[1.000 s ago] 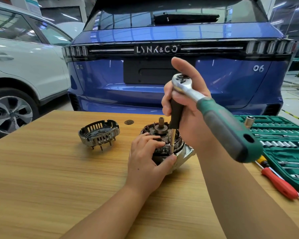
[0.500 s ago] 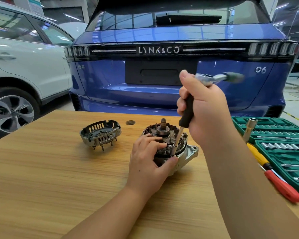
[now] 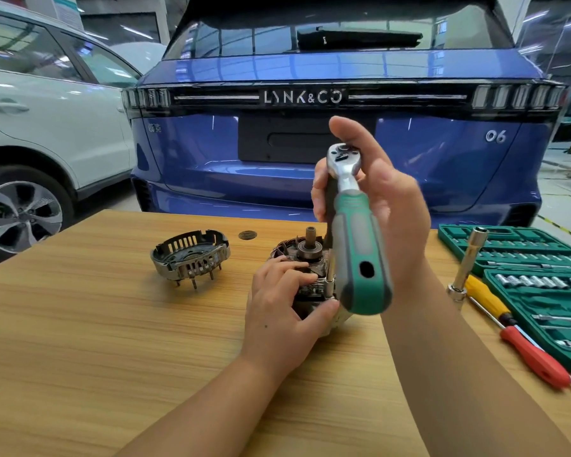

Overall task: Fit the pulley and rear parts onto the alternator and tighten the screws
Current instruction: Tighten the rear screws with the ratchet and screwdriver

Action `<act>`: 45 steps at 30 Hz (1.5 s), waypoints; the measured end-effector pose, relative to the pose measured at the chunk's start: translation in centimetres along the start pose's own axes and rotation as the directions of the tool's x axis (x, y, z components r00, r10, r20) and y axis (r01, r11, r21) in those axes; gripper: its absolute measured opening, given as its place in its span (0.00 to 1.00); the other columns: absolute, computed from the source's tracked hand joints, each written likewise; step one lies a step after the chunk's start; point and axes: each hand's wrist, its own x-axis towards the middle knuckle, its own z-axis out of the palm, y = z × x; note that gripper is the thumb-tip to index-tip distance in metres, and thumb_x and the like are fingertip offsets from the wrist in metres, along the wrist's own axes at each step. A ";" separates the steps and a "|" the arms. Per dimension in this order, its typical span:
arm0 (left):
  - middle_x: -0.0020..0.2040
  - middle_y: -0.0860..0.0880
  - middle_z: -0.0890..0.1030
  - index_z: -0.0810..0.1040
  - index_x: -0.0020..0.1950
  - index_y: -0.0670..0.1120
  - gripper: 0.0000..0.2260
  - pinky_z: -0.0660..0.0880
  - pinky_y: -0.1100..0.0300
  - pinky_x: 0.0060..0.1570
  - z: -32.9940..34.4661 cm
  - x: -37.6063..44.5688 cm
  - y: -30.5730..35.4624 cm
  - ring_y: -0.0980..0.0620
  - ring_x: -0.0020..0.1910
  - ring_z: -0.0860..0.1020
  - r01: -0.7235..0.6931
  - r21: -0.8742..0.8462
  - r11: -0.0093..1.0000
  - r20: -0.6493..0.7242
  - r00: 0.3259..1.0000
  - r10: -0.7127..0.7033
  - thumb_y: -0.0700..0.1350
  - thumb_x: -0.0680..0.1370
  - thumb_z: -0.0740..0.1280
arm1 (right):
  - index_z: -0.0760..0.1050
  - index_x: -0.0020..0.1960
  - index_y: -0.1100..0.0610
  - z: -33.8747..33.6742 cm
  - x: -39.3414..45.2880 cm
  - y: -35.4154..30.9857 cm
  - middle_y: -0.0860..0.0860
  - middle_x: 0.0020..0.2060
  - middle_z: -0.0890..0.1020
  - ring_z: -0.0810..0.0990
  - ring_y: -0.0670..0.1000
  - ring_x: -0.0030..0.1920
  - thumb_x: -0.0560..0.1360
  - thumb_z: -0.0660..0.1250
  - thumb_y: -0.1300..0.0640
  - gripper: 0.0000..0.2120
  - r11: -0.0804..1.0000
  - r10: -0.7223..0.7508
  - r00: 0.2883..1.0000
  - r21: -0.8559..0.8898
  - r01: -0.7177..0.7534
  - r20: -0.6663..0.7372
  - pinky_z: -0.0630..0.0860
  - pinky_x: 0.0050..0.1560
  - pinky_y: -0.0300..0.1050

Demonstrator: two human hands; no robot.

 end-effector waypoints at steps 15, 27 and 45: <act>0.60 0.60 0.74 0.81 0.56 0.50 0.22 0.64 0.52 0.71 0.1 0.2 -0.1 0.54 0.71 0.65 -0.032 0.070 0.997 -0.027 0.999 0.034 0.63 0.70 0.67 | 0.73 0.63 0.51 -0.3 0.3 0.1 0.54 0.38 0.74 0.72 0.51 0.32 0.78 0.66 0.65 0.17 0.997 -0.033 0.982 -0.072 0.020 -0.186 0.72 0.35 0.44; 0.62 0.56 0.77 0.81 0.57 0.50 0.20 0.64 0.47 0.71 0.0 0.1 0.1 0.53 0.71 0.65 -0.017 0.085 0.996 -0.003 1.000 0.017 0.61 0.71 0.69 | 0.83 0.58 0.48 -1.4 1.3 0.4 0.54 0.39 0.80 0.75 0.53 0.32 0.63 0.76 0.48 0.23 0.990 -0.005 0.991 0.138 -0.014 0.134 0.72 0.34 0.43; 0.61 0.57 0.76 0.81 0.56 0.50 0.21 0.61 0.54 0.70 0.3 0.2 -0.2 0.52 0.70 0.65 -0.052 0.083 0.995 -0.036 0.998 0.055 0.62 0.71 0.67 | 0.71 0.67 0.50 -0.1 0.2 0.6 0.57 0.40 0.75 0.72 0.52 0.33 0.79 0.64 0.66 0.19 0.975 -0.105 0.993 -0.201 0.091 -0.059 0.72 0.36 0.45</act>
